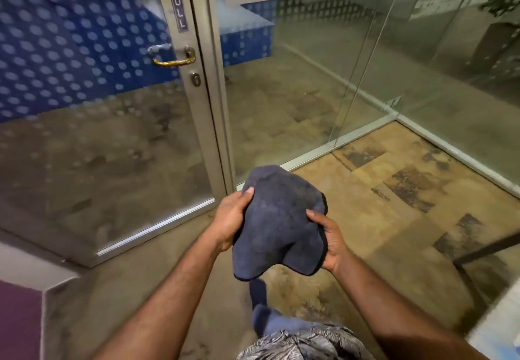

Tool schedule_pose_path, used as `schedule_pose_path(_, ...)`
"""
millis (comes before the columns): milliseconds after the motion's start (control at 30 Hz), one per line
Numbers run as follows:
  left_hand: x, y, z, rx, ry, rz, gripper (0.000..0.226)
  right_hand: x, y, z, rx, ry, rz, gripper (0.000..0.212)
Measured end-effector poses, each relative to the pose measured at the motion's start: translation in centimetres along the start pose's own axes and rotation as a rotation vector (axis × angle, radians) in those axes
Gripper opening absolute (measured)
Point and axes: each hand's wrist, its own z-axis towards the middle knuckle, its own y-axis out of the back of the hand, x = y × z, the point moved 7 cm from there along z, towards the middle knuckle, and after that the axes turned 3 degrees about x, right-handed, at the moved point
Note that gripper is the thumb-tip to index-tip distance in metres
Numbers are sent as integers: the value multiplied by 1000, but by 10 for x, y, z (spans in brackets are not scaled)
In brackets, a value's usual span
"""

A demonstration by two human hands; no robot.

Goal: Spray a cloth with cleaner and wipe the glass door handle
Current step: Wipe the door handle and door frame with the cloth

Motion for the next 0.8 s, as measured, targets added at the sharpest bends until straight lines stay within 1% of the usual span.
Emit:
schedule_pose_path(100, -24, 14, 29, -49, -108, 93, 32, 7, -12, 42, 22, -22, 8, 55)
schedule_pose_path(167, -39, 25, 52, -79, -150, 118, 32, 14, -20, 72, 26, -45, -6, 55)
schedule_pose_path(333, -78, 57, 119, -90, -158, 105, 30, 43, -42, 147, 19, -79, 20, 36)
schedule_pose_path(433, -101, 80, 164, -139, -161, 135, 31, 63, -58, 192, 2, -97, 19, 35)
schedule_pose_path(533, -125, 100, 204, -191, -180, 195, 30, 80, -74, 231, 20, -91, 42, 36)
schedule_pose_path(667, -163, 116, 238, -225, -217, 276, 30, 100, -97, 270, 67, -85, 73, 44)
schedule_pose_path(800, -211, 126, 261, -197, -291, 460, 34, 114, -125, 301, 137, -82, 122, 58)
